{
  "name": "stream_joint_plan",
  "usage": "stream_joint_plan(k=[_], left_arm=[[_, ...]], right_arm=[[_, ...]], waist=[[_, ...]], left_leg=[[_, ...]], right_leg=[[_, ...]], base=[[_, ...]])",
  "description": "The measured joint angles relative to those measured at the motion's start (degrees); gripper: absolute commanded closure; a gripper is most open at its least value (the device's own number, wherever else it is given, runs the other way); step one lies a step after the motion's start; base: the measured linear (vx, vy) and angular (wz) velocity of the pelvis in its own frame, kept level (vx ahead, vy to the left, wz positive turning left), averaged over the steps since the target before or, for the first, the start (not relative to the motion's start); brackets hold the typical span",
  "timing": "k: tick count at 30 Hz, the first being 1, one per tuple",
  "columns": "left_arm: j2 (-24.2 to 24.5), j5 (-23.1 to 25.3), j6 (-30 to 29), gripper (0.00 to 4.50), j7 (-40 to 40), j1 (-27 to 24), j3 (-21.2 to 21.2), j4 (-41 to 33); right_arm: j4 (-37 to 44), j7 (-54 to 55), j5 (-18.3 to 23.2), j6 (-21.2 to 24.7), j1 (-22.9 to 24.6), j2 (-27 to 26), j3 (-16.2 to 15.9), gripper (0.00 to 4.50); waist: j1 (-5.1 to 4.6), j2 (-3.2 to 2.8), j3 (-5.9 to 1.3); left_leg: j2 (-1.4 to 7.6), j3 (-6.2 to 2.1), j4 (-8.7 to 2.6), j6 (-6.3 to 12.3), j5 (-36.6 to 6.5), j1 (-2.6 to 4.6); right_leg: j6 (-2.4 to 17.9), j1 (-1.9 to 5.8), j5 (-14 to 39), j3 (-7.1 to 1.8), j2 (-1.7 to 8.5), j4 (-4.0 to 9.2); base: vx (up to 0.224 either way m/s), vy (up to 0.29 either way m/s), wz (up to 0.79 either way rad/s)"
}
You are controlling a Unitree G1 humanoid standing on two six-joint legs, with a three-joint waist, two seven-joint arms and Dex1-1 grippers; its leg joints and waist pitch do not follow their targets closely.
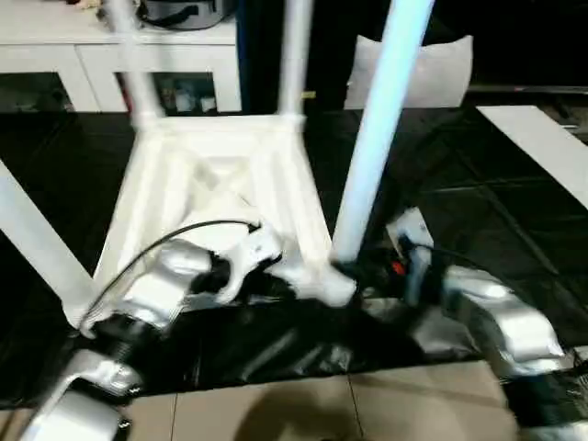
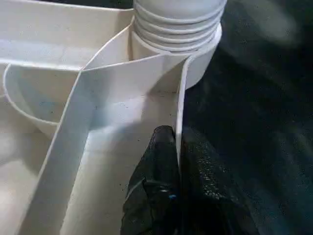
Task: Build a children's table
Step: Rotate leg to tighten
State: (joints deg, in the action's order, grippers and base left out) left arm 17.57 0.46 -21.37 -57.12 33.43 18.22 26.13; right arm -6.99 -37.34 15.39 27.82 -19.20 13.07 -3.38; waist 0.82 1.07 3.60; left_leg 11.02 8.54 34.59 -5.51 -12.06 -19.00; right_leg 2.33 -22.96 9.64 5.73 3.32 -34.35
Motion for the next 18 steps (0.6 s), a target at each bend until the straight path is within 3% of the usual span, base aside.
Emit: stream_joint_plan(k=[5, 6, 10, 13, 15, 18], left_arm=[[-5.7, 1.8, -2.0, 4.50, 9.8, 2.6, -1.0, 3.7], [-6.2, 2.1, -1.8, 4.50, 10.4, 2.9, -1.0, 4.3], [-6.7, 3.2, -0.6, 4.50, 11.1, 3.2, -0.9, 4.9], [-6.7, 3.5, 0.1, 4.50, 11.1, 3.2, -0.6, 4.9], [-5.9, 3.7, 0.8, 4.50, 10.5, 3.2, 0.0, 4.9], [-4.6, 3.7, 2.3, 4.50, 8.5, 3.2, 0.6, 4.9]], right_arm=[[-3.1, 14.5, -3.8, 0.6, -3.3, -6.9, 2.2, 2.54], [-3.5, 15.2, -4.3, -0.3, -3.4, -7.3, 2.3, 1.99], [-4.4, 15.7, -5.0, -3.0, -3.1, -8.3, 2.6, 1.79], [-4.4, 15.3, -4.9, -4.1, -2.6, -8.2, 2.8, 1.39], [-4.3, 12.8, -4.4, -5.9, -1.6, -7.0, 2.8, 1.36], [-4.2, 7.5, -2.8, -7.3, -0.4, -4.0, 2.9, 0.94]], waist=[[-0.32, -0.27, -0.17], [-0.23, -0.32, -0.21], [0.33, -0.40, -0.26], [0.76, -0.41, -0.27], [1.01, -0.46, -0.29], [1.08, -0.50, -0.30]], left_leg=[[-0.10, -0.04, -0.03, 0.11, 0.0, -0.14], [-0.13, -0.03, -0.04, 0.16, -0.1, -0.15], [-0.13, -0.03, -0.18, 0.20, -0.1, -0.17], [-0.07, -0.01, -0.30, 0.18, -0.1, -0.13], [-0.06, -0.01, -0.30, 0.18, -0.1, -0.16], [-0.06, -0.02, -0.31, 0.19, -0.1, -0.18]], right_leg=[[-0.1, 0.10, -0.1, -0.11, 0.11, 0.33], [-0.1, 0.11, -0.1, -0.13, 0.12, 0.33], [-0.2, 0.07, -0.3, -0.13, 0.11, 0.29], [-0.1, 0.03, -0.4, -0.10, 0.05, 0.27], [-0.1, 0.02, -0.4, -0.09, 0.05, 0.29], [-0.1, 0.01, -0.4, -0.10, 0.06, 0.32]], base=[[0.000, 0.000, 0.00], [0.000, 0.000, 0.00], [0.000, 0.000, 0.00], [0.000, 0.000, 0.00], [0.000, 0.000, 0.00], [0.000, 0.000, 0.00]])
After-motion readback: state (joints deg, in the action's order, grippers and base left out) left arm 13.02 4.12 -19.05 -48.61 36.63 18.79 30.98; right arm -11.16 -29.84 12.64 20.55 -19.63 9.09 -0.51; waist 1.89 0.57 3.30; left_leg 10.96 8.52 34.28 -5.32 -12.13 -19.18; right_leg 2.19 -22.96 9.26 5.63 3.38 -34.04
